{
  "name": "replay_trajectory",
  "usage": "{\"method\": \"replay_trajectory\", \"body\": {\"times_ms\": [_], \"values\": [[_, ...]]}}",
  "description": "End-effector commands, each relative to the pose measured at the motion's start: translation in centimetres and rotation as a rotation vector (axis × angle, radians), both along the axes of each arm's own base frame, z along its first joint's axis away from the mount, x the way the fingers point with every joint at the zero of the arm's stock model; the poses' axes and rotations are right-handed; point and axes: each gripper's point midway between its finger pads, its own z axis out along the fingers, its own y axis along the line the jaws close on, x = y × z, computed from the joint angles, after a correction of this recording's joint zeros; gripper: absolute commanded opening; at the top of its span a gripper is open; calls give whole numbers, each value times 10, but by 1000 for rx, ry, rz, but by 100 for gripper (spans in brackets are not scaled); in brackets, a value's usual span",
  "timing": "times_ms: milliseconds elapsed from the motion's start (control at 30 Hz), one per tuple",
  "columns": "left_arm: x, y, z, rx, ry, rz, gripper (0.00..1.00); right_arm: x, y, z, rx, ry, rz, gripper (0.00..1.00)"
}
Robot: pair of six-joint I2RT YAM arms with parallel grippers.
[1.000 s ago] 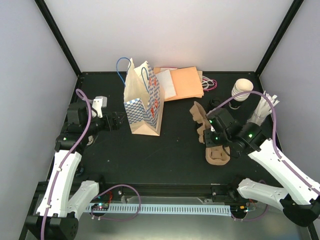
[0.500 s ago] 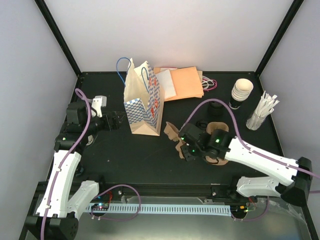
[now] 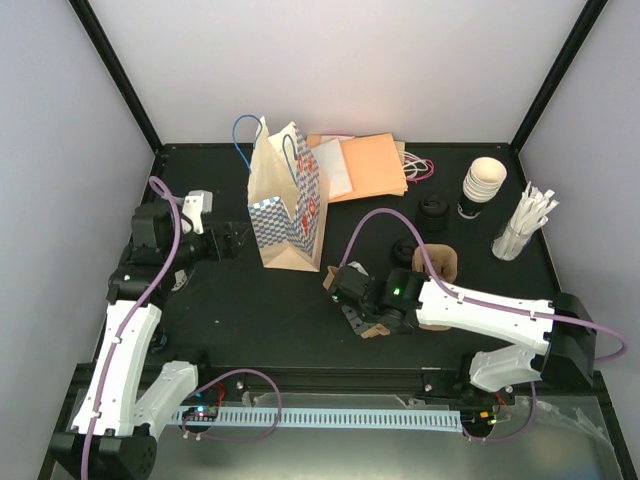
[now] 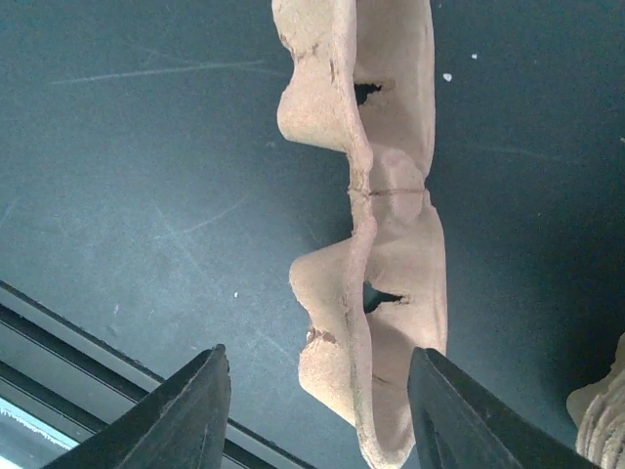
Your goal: Pack the takeout coffee
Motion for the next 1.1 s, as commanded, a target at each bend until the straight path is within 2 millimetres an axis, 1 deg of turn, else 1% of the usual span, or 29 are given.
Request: {"method": "replay_trajectory", "body": {"times_ms": [0,233,367,400,433,467,567,633,667,767,867,967,1067], "values": [[0,0,16,14,-37,-5,99,9,8,23,69,-78,3,53],[-1,0,17,16,-37,-4,99,19,4,33,36,-136,6,53],[-1,0,18,17,-35,-3,99,23,4,42,50,-171,10,55],[-1,1,18,17,-35,-2,99,25,4,45,56,-182,7,58],[-2,1,18,18,-36,-1,99,26,2,48,58,-193,0,70],[-2,1,19,18,-36,-1,99,27,2,50,64,-199,-2,79],[-1,1,20,19,-37,1,99,29,1,58,99,-221,-4,89],[-1,2,20,19,-35,4,99,33,-2,62,124,-232,-24,98],[-2,1,20,19,-35,4,99,35,-4,63,133,-233,-33,100],[-2,2,20,19,-34,7,99,42,-13,64,147,-229,-86,100],[-3,2,20,20,-35,9,99,47,-18,63,150,-220,-128,100],[-3,3,20,22,-37,10,99,47,-18,64,153,-209,-155,100],[-3,2,21,24,-36,9,99,43,-16,62,165,-170,-167,100]]}}
